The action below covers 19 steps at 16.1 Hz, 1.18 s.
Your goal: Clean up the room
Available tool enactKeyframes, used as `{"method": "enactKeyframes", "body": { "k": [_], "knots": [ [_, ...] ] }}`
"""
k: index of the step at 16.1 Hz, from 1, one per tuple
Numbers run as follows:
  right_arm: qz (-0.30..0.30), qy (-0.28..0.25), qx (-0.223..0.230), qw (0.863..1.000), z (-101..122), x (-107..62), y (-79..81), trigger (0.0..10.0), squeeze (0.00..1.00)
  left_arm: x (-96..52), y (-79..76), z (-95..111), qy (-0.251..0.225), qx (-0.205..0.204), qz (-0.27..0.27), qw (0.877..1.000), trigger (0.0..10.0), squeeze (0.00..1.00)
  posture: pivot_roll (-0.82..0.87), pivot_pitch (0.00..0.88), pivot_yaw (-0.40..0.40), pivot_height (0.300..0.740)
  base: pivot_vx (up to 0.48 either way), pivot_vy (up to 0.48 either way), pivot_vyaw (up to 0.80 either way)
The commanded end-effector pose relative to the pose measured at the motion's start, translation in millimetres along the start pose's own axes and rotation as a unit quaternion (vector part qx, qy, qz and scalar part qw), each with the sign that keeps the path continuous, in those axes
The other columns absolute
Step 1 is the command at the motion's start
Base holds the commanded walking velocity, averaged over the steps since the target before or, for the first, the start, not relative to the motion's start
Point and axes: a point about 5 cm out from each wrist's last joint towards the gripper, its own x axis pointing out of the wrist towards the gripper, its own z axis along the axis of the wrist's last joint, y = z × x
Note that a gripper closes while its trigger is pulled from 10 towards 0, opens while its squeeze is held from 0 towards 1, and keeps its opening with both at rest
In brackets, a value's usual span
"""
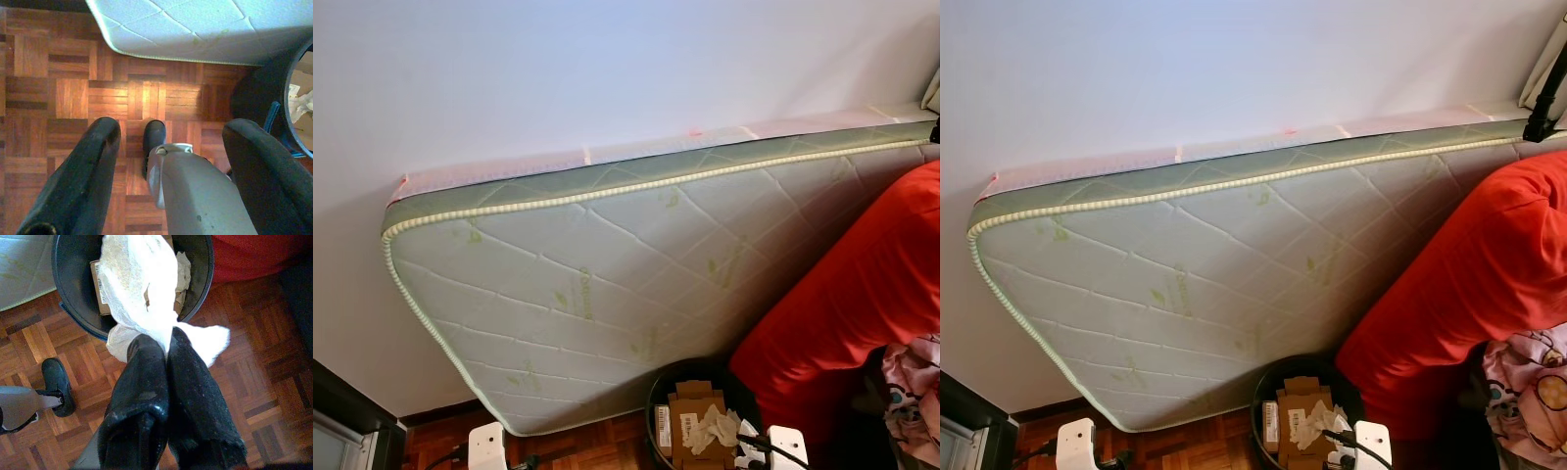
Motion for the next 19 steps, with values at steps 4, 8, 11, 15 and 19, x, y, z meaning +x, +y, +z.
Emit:
{"method": "enactKeyframes", "body": {
  "k": [4, 8, 11, 15, 19],
  "knots": [
    [0.000, -0.003, 0.001, 1.000, 1.0, 0.0, -0.4, 10.0, 0.00, -0.1, -0.4, -0.8, 0.000, 0.007, 0.002, 1.000, 10.0, 0.00, 0.04, 0.018, -0.022, 0.726, 0.000, 0.000, 0.00],
    [0.001, -0.002, 0.000, 1.000, 1.2, 0.2, 0.0, 10.0, 0.00, -0.1, -0.1, -0.5, 0.000, 0.005, 0.003, 1.000, 10.0, 0.00, 0.04, 0.019, -0.022, 0.726, 0.000, 0.000, 0.00],
    [0.001, -0.002, -0.001, 1.000, 1.1, 0.2, 0.4, 10.0, 0.00, -0.1, 0.2, -0.3, -0.001, 0.005, 0.003, 1.000, 10.0, 0.00, 0.04, 0.018, -0.021, 0.726, 0.000, 0.000, 0.00],
    [0.003, 0.000, -0.006, 1.000, 0.8, 0.2, 0.6, 10.0, 0.00, -0.1, 0.5, -0.2, -0.001, 0.007, 0.003, 1.000, 10.0, 0.00, 0.04, 0.016, -0.020, 0.726, 0.060, 0.000, 0.00],
    [0.006, 0.001, -0.013, 1.000, 0.8, 0.2, 0.8, 10.0, 0.00, -0.2, 0.4, -0.5, -0.001, 0.008, 0.002, 1.000, 10.0, 0.00, 0.04, 0.015, -0.019, 0.726, 0.247, 0.000, 0.28]
  ]
}}
